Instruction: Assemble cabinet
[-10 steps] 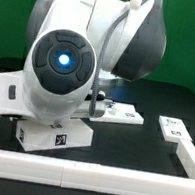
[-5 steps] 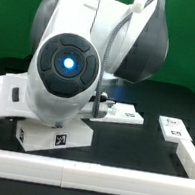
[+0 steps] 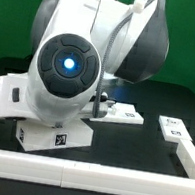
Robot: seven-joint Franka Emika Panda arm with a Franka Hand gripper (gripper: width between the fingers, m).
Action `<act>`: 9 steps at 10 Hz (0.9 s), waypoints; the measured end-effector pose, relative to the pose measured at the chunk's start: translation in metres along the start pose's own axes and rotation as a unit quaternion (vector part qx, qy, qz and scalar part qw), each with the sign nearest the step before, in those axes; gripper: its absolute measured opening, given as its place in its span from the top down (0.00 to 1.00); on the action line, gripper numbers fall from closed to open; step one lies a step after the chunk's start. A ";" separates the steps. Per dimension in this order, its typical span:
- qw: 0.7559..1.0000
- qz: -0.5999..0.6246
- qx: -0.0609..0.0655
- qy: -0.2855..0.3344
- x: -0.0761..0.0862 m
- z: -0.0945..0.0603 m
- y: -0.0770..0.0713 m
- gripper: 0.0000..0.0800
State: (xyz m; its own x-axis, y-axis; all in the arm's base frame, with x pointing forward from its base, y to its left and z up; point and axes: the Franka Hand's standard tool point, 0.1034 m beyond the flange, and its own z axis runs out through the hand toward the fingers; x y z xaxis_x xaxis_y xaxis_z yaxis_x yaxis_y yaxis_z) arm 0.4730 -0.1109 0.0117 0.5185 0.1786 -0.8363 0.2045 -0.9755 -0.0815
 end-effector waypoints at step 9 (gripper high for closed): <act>0.976 -0.014 -0.008 0.215 -0.064 -0.091 0.009 0.75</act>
Offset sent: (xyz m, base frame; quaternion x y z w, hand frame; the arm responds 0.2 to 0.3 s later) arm -0.0032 -0.0070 0.0574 0.0144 -0.0132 -0.0135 0.9997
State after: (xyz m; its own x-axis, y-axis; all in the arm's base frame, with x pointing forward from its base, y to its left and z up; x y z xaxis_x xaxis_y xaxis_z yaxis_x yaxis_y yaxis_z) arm 0.5177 -0.1197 0.1139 0.8123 0.2465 -0.5286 0.2354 -0.9678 -0.0896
